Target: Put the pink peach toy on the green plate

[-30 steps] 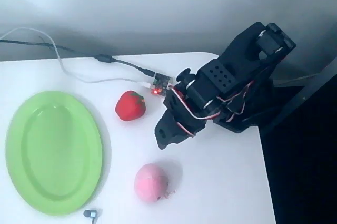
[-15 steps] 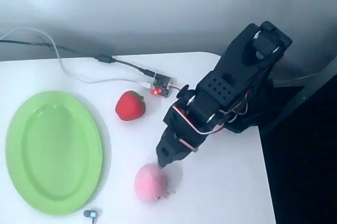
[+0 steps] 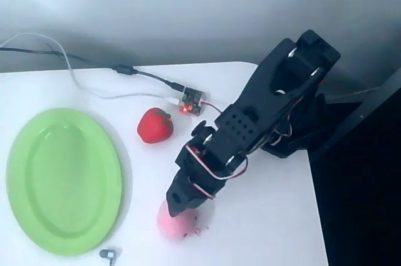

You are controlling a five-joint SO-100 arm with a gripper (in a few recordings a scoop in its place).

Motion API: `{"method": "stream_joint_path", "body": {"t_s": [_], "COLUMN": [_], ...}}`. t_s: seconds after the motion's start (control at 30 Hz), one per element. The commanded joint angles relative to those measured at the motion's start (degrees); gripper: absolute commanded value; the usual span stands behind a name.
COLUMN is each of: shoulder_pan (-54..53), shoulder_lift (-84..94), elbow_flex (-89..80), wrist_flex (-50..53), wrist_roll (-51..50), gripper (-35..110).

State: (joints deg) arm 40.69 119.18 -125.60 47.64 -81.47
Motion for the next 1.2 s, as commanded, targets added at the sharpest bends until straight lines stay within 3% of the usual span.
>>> {"method": "stream_joint_path", "body": {"t_s": [0.0, 0.9, 1.03, 1.17], "shoulder_pan": [-0.79, 0.44, 0.18, -0.35], "shoulder_lift": [-2.99, -17.84, -19.16, -19.6], "elbow_flex": [4.04, 11.51, 11.87, 12.04], "wrist_flex": [-1.23, -2.37, -2.37, -2.37], "wrist_roll": [6.06, 4.31, 4.39, 4.31], "gripper": [36, 29, 21, 3]}}
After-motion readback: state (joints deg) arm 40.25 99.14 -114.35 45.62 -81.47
